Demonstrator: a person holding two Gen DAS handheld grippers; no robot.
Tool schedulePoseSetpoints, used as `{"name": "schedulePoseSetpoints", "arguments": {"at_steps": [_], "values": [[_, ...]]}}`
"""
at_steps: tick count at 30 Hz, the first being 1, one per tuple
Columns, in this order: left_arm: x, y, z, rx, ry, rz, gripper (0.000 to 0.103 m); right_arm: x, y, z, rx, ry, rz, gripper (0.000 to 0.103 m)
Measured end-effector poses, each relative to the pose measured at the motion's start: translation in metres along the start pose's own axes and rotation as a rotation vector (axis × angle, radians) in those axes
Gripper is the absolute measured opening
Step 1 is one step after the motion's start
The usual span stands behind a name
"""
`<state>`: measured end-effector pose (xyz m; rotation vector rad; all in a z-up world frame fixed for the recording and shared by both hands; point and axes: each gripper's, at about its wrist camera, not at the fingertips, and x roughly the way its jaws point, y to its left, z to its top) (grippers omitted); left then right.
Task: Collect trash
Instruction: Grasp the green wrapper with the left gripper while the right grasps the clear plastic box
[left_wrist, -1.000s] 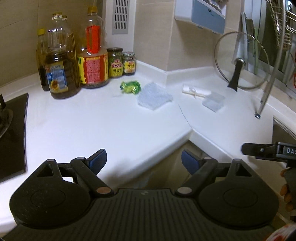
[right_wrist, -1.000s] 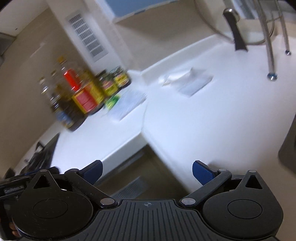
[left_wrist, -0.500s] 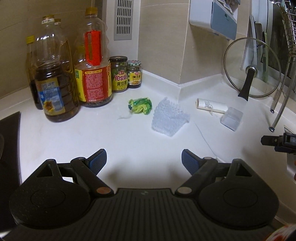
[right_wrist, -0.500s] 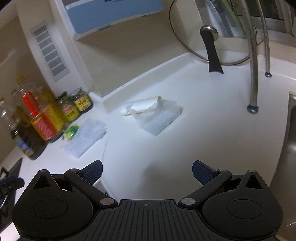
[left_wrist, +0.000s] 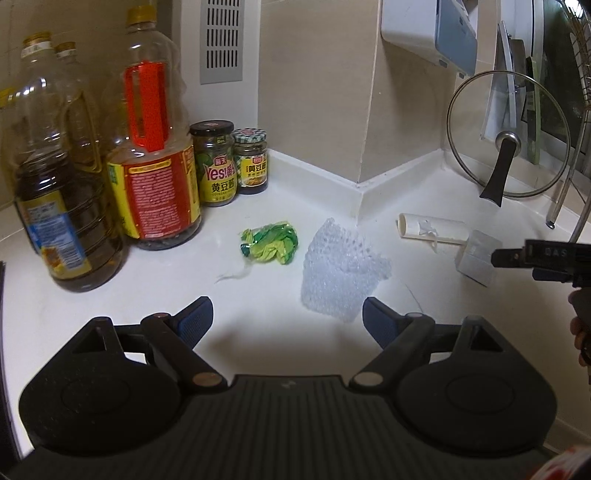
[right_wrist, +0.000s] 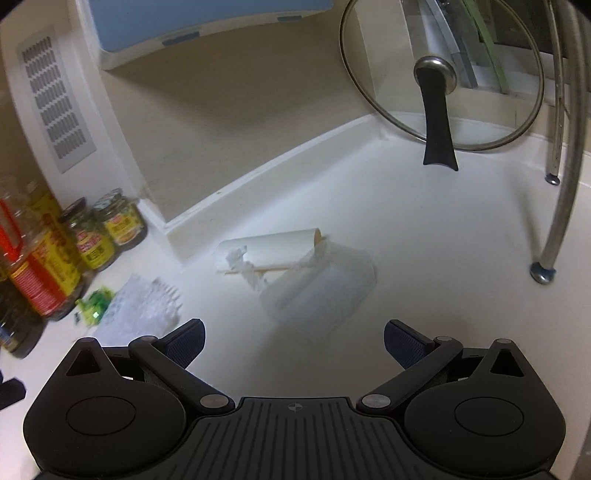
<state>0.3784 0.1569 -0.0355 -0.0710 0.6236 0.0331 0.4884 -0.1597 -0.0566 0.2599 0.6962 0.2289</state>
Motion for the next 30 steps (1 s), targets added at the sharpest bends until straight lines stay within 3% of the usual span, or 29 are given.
{"name": "schedulePoseSetpoints", "arguments": {"at_steps": [13, 15, 17, 23, 30], "values": [[0.040, 0.020, 0.010, 0.020, 0.017, 0.008, 0.087, 0.066, 0.004, 0.024, 0.054, 0.013, -0.189, 0.102], [0.046, 0.022, 0.010, 0.024, 0.022, 0.010, 0.087, 0.072, 0.002, 0.025, 0.058, 0.024, -0.216, 0.096], [0.051, 0.024, 0.012, 0.027, 0.026, 0.010, 0.087, 0.074, 0.001, 0.025, 0.057, 0.035, -0.209, 0.086], [0.063, 0.029, 0.018, 0.044, 0.018, 0.005, 0.087, 0.067, -0.003, 0.024, 0.012, 0.028, -0.180, 0.071], [0.075, 0.031, 0.024, 0.074, 0.001, -0.007, 0.086, 0.052, -0.016, 0.018, -0.013, 0.038, -0.126, 0.068]]}}
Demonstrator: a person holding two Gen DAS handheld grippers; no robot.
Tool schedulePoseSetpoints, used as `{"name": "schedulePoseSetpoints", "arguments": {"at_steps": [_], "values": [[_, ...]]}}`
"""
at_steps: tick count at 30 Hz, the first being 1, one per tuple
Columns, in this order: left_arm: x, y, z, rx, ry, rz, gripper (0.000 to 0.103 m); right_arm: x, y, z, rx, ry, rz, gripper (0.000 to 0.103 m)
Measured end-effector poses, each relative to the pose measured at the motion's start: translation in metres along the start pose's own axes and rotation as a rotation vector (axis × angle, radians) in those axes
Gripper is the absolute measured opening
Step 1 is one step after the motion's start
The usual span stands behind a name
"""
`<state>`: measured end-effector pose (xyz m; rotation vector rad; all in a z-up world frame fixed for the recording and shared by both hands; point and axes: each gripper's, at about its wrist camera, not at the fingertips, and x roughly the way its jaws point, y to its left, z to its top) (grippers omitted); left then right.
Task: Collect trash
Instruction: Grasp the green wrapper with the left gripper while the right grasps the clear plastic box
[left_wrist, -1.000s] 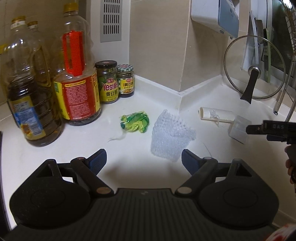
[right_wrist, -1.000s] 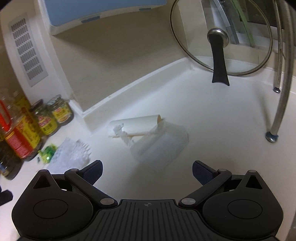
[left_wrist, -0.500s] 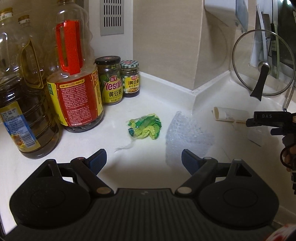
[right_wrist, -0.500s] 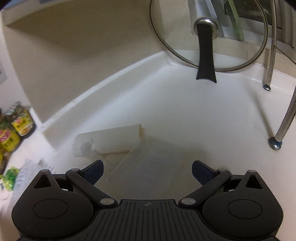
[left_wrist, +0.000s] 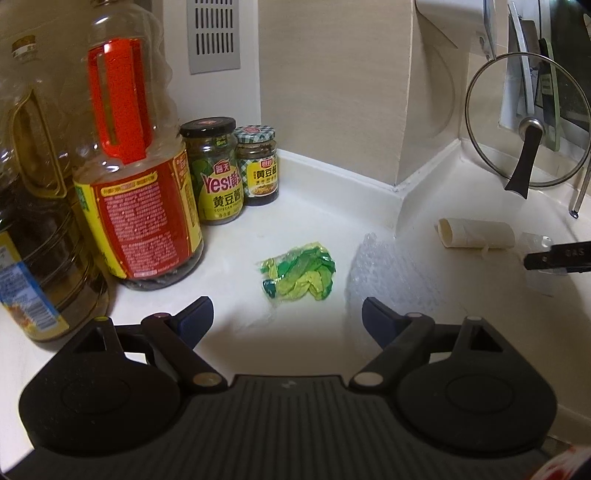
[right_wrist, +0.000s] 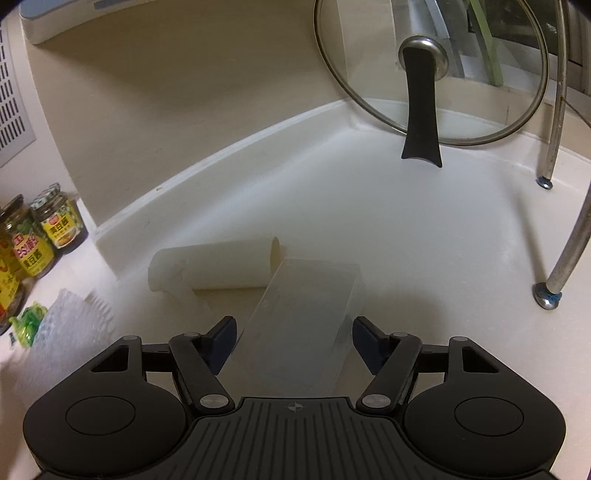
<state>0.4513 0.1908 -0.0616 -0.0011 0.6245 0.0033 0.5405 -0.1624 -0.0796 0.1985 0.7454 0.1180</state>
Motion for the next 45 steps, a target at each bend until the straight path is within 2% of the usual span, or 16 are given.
{"name": "schedulePoseSetpoints", "arguments": {"at_steps": [9, 14, 16, 17, 21, 22, 23, 24, 26, 31, 32, 39, 45], "values": [[0.025, -0.003, 0.009, 0.030, -0.012, -0.012, 0.085, -0.026, -0.020, -0.003, 0.058, -0.044, 0.015, 0.068], [0.049, -0.004, 0.015, 0.044, 0.008, -0.021, 0.079, -0.037, -0.026, -0.003, 0.078, -0.065, 0.012, 0.067], [0.058, -0.003, 0.017, 0.042, 0.014, -0.018, 0.078, -0.040, -0.029, -0.003, 0.085, -0.071, 0.012, 0.061], [0.062, -0.003, 0.018, 0.044, 0.016, -0.016, 0.078, -0.041, -0.031, -0.003, 0.088, -0.072, 0.014, 0.033], [0.076, -0.001, 0.019, 0.041, 0.034, -0.023, 0.075, -0.040, -0.037, -0.001, 0.110, -0.038, 0.034, 0.031], [0.078, 0.000, 0.019, 0.038, 0.035, -0.027, 0.069, -0.042, -0.038, -0.002, 0.124, -0.049, 0.041, 0.033], [0.079, 0.000, 0.018, 0.036, 0.034, -0.033, 0.064, -0.044, -0.040, -0.003, 0.143, -0.052, 0.054, 0.041], [0.081, 0.001, 0.018, 0.036, 0.038, -0.036, 0.055, -0.045, -0.041, -0.004, 0.160, -0.052, 0.061, 0.057], [0.083, 0.001, 0.017, 0.036, 0.039, -0.036, 0.044, -0.048, -0.042, -0.007, 0.175, -0.075, 0.047, 0.075], [0.079, 0.003, 0.015, 0.046, 0.024, -0.027, 0.023, -0.046, -0.033, -0.008, 0.097, -0.059, 0.063, 0.082], [0.078, 0.004, 0.015, 0.044, 0.021, -0.021, 0.014, -0.046, -0.031, -0.009, 0.072, -0.056, 0.068, 0.085], [0.056, 0.015, 0.015, 0.014, 0.003, 0.001, 0.013, -0.032, -0.014, -0.018, -0.100, -0.020, 0.041, 0.087], [0.034, 0.024, 0.014, -0.009, -0.013, 0.018, 0.013, -0.021, -0.011, -0.019, -0.190, -0.013, 0.025, 0.087]]}}
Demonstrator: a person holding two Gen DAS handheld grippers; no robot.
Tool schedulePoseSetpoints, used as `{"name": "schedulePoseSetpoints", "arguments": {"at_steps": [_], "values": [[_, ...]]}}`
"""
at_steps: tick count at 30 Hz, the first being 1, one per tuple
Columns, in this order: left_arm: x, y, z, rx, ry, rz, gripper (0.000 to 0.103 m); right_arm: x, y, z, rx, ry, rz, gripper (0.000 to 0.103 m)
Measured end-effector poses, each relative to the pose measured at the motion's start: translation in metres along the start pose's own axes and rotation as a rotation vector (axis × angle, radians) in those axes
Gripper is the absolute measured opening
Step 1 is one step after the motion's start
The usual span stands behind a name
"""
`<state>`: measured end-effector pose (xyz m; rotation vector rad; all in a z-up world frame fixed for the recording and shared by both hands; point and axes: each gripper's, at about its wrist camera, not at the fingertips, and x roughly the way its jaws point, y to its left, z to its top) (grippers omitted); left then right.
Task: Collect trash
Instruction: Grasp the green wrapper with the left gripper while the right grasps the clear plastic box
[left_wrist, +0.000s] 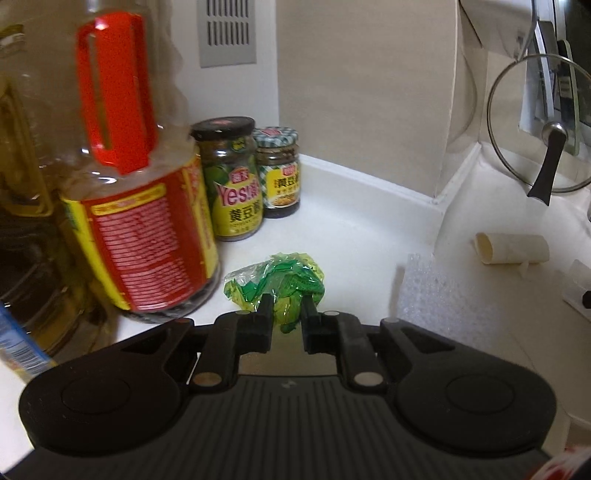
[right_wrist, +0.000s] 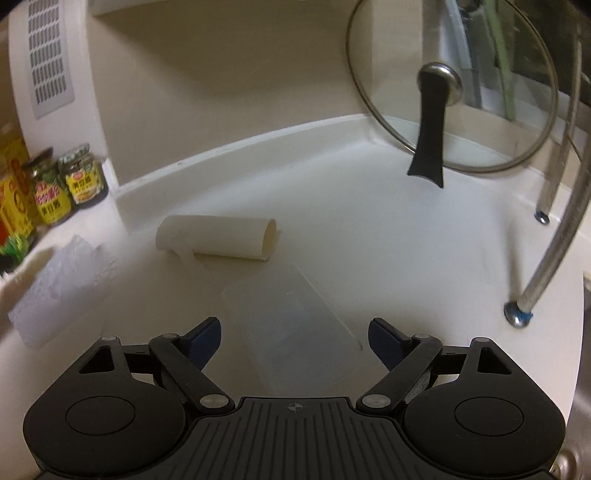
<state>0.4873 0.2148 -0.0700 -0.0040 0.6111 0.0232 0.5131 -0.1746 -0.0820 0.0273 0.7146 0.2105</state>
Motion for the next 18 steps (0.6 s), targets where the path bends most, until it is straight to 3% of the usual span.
{"name": "schedulePoseSetpoints", "arguments": {"at_steps": [3, 5, 18], "values": [[-0.010, 0.003, -0.001, -0.011, -0.006, 0.006, 0.013, 0.004, 0.003, -0.001, -0.052, 0.014, 0.010, 0.085], [-0.017, 0.004, -0.002, -0.015, -0.010, 0.011, 0.013, 0.005, 0.004, -0.003, -0.079, 0.013, 0.007, 0.069], [-0.067, -0.011, -0.011, -0.034, -0.045, 0.014, 0.013, -0.041, 0.001, -0.007, -0.027, -0.061, 0.106, 0.067]]}}
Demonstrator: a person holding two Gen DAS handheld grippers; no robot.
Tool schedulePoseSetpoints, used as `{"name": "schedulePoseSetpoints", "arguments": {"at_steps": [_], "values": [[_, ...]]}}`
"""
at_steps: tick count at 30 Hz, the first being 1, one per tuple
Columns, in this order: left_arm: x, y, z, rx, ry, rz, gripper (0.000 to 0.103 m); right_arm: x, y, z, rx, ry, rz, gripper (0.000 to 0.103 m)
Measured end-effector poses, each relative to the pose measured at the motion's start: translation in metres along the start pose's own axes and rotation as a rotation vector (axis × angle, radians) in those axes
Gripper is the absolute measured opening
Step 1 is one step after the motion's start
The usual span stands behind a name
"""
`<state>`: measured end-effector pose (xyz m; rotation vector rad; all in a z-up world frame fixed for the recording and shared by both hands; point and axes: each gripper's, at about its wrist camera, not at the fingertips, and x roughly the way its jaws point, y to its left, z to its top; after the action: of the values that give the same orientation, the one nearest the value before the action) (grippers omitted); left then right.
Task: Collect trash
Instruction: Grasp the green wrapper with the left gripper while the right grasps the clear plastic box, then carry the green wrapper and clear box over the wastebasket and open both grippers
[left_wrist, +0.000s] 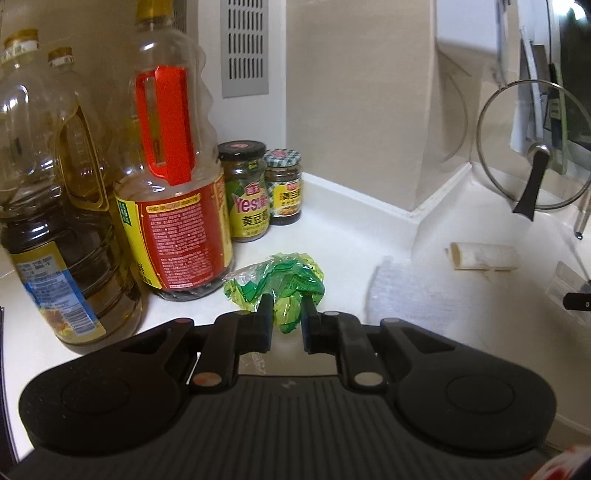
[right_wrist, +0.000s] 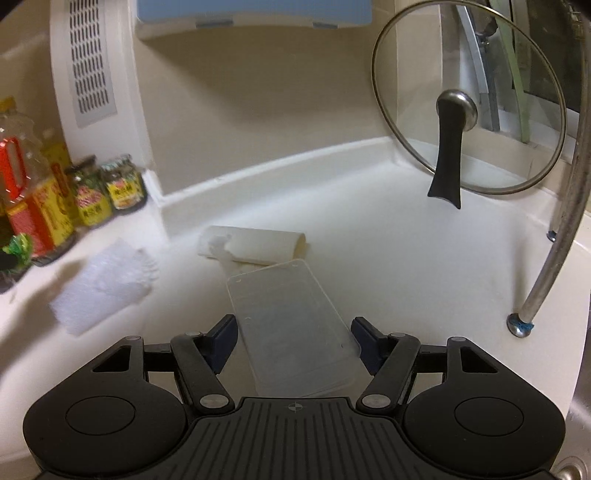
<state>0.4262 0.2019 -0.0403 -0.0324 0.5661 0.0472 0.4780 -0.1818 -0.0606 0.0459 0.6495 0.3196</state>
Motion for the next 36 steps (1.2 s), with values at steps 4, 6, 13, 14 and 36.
{"name": "schedulePoseSetpoints", "arguments": {"at_steps": [4, 6, 13, 14, 36], "values": [[-0.020, -0.017, -0.005, 0.008, -0.013, -0.016, 0.013, -0.021, 0.004, -0.002, 0.003, -0.016, 0.043, 0.067], [-0.031, -0.026, -0.009, 0.009, -0.018, -0.023, 0.013, -0.031, 0.007, -0.005, -0.003, -0.021, 0.058, 0.067], [-0.074, -0.055, -0.026, -0.006, -0.034, -0.039, 0.013, -0.071, 0.013, -0.020, -0.023, -0.046, 0.132, 0.067], [-0.081, -0.058, -0.029, -0.009, -0.034, -0.040, 0.013, -0.076, 0.014, -0.023, -0.027, -0.048, 0.142, 0.067], [-0.194, -0.124, -0.119, -0.105, 0.028, -0.019, 0.013, -0.165, 0.043, -0.086, -0.098, -0.001, 0.420, 0.067]]}}
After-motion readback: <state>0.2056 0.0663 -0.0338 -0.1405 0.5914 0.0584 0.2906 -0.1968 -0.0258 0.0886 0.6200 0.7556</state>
